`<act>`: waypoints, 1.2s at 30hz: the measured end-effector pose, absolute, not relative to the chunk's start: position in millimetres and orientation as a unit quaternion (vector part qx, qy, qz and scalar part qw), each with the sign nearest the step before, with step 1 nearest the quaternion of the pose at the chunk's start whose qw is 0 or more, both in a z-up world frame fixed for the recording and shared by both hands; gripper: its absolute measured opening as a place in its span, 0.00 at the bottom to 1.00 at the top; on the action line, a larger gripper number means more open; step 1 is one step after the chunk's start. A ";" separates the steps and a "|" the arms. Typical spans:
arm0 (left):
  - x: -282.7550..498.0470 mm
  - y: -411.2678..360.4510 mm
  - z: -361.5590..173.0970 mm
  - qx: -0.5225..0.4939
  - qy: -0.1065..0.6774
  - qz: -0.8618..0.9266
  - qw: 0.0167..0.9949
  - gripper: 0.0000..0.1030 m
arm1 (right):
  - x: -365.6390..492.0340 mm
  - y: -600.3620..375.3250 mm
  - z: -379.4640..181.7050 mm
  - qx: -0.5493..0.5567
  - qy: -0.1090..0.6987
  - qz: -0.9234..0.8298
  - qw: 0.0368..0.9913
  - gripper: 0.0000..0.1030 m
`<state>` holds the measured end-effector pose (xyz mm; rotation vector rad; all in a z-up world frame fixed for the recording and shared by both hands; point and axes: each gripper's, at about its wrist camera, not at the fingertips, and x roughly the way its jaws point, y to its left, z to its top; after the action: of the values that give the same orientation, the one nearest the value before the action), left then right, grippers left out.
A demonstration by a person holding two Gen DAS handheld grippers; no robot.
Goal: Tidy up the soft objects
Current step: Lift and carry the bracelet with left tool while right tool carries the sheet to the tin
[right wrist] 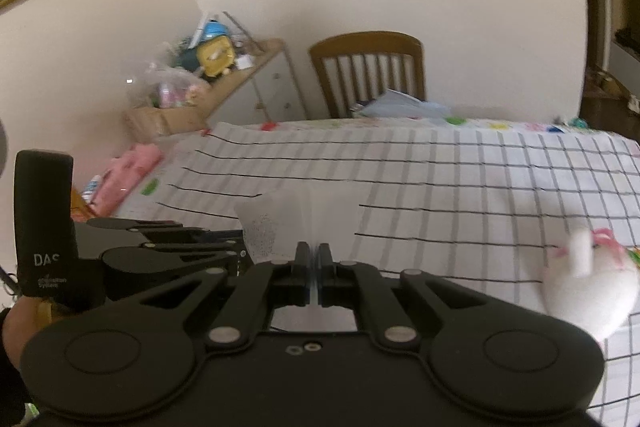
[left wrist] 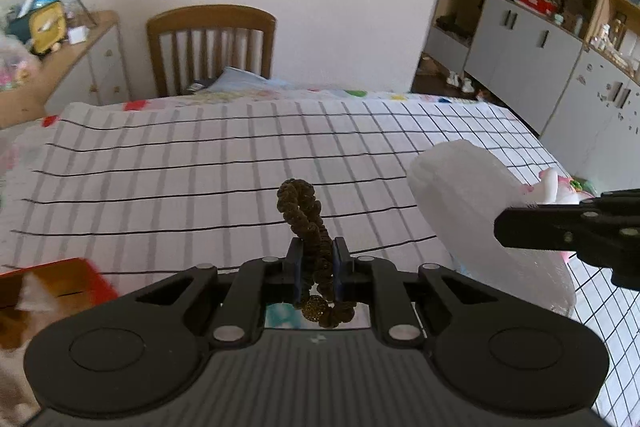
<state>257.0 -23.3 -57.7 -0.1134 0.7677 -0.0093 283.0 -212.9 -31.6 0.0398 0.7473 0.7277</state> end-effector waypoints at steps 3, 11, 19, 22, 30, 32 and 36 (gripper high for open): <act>239.1 -4.1 -48.1 -0.057 0.369 0.009 0.928 0.14 | 273.8 -194.4 -22.7 0.013 0.349 0.363 0.864 0.02; 197.5 50.8 -28.3 -0.072 0.357 0.047 0.930 0.14 | 251.3 -140.2 -7.7 0.003 0.338 0.401 0.851 0.02; 164.4 102.5 -9.6 -0.083 0.344 0.086 0.931 0.14 | 230.7 -89.7 4.4 0.006 0.333 0.435 0.837 0.03; 153.4 118.6 -9.9 -0.086 0.346 0.101 0.929 0.14 | 226.6 -67.5 9.4 0.012 0.330 0.446 0.832 0.03; 131.5 152.4 -19.2 -0.097 0.354 0.133 0.921 0.14 | 230.2 -18.7 19.1 0.042 0.318 0.465 0.825 0.03; 128.6 157.1 -23.0 -0.101 0.359 0.136 0.918 0.14 | 231.5 -9.9 14.8 0.042 0.320 0.464 0.825 0.03; 126.9 165.8 -35.2 -0.105 0.373 0.141 0.911 0.14 | 235.5 7.2 -4.3 0.034 0.338 0.456 0.823 0.03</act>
<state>126.9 165.8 -35.2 -0.2161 0.7686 0.2912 235.5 7.2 -4.3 0.0730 0.7180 0.9692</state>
